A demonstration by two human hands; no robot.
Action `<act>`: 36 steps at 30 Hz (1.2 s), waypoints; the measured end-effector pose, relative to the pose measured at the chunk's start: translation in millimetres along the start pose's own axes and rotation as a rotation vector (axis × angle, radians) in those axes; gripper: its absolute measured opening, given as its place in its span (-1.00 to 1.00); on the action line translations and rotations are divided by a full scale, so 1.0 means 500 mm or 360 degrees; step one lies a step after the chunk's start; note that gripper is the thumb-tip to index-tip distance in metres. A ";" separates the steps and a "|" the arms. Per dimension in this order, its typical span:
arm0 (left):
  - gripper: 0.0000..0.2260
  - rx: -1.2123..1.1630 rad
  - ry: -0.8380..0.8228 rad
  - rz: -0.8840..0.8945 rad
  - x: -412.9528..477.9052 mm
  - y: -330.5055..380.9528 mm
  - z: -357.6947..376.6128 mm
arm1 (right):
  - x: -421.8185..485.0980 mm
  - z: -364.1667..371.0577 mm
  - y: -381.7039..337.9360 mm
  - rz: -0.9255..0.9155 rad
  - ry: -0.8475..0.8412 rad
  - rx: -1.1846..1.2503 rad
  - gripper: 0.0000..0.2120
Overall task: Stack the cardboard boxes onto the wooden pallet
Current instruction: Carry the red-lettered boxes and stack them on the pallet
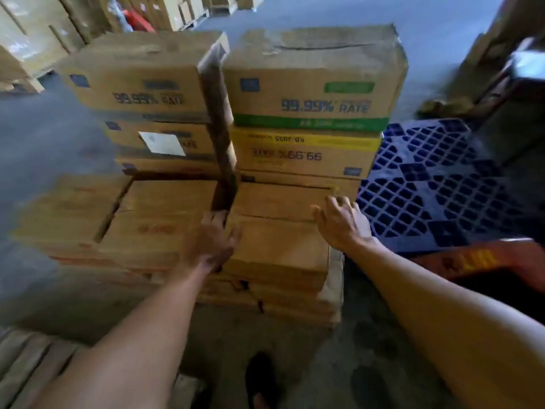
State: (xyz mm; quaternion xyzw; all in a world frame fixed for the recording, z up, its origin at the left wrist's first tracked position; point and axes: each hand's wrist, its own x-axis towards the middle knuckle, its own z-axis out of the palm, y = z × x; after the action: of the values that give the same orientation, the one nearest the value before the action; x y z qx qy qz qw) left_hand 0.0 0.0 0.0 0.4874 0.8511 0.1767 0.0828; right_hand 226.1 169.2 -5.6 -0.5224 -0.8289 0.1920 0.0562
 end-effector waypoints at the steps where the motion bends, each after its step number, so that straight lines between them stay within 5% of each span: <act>1: -0.56 -0.0012 -0.0116 -0.0010 0.020 -0.023 0.025 | 0.001 0.032 0.004 0.0109 -0.0056 -0.0024 -0.47; 10: -0.36 -0.0123 -0.0511 -0.0220 0.148 -0.202 0.247 | 0.007 0.295 0.064 0.0762 -0.0396 0.0131 -0.29; 15: -0.26 -0.0343 -0.0431 -0.0246 0.163 -0.252 0.307 | 0.024 0.343 0.076 0.0902 -0.0322 0.0391 -0.43; 18: -0.21 -0.0552 -0.0456 -0.0571 0.178 -0.272 0.335 | 0.038 0.366 0.081 0.1024 -0.0228 0.0556 -0.46; 21: -0.31 -0.0876 -0.0574 -0.0856 0.179 -0.292 0.352 | 0.044 0.381 0.085 0.1191 -0.0202 0.0796 -0.25; 26: -0.43 -0.1464 -0.0689 -0.1154 0.177 -0.304 0.364 | 0.038 0.383 0.091 0.1208 -0.0201 0.1074 -0.21; 36: -0.57 -0.1750 -0.0601 -0.1083 0.129 -0.261 0.257 | -0.016 0.259 0.067 0.1031 -0.0119 0.1351 -0.34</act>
State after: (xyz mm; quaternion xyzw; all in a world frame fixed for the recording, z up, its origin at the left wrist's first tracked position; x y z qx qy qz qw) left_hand -97.0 23.6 -166.6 0.1016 0.7142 0.4602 0.5175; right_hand 219.6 141.3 -136.4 -0.6757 -0.4760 0.5363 0.1709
